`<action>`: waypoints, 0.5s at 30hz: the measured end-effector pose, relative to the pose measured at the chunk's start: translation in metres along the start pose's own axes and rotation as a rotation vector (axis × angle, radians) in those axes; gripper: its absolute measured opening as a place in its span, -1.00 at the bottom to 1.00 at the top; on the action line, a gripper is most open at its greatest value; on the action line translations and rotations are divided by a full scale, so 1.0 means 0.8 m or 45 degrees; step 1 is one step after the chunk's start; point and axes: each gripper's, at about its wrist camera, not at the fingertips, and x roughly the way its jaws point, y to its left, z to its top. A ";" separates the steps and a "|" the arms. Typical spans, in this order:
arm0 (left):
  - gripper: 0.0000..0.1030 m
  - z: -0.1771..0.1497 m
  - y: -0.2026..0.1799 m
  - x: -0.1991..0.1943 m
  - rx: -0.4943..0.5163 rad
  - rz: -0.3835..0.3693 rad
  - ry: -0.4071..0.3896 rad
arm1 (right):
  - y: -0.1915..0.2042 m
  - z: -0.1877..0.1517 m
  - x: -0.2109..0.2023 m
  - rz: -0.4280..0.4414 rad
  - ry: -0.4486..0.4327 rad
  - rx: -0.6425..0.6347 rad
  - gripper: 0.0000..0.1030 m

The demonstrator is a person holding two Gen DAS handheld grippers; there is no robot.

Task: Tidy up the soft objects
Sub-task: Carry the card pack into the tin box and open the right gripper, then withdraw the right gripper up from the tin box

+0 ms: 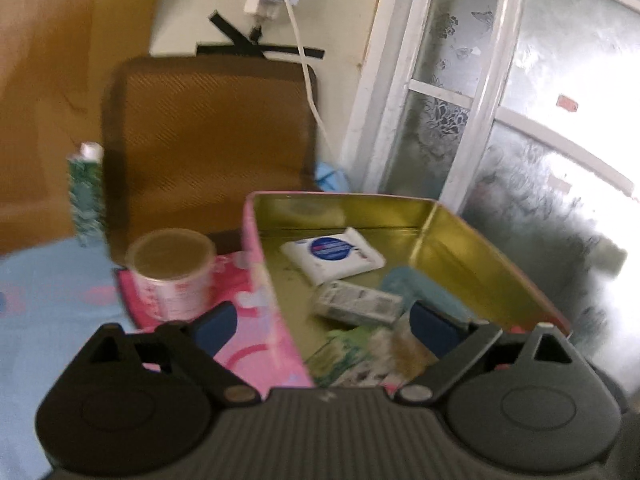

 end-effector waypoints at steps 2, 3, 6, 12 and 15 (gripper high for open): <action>0.99 -0.009 -0.006 -0.017 0.056 0.058 -0.034 | 0.001 -0.002 -0.010 -0.001 -0.002 0.082 0.25; 0.99 -0.013 -0.008 -0.027 0.079 0.082 -0.052 | 0.001 -0.002 -0.018 -0.004 -0.001 0.125 0.28; 0.99 -0.026 -0.008 -0.055 0.110 0.147 -0.073 | 0.006 -0.001 -0.036 -0.020 0.001 0.217 0.37; 0.99 -0.053 0.016 -0.096 0.007 0.206 -0.053 | 0.021 0.000 -0.050 -0.041 0.031 0.328 0.58; 0.99 -0.068 0.028 -0.111 -0.031 0.238 -0.040 | 0.030 -0.005 -0.061 -0.025 0.052 0.399 0.68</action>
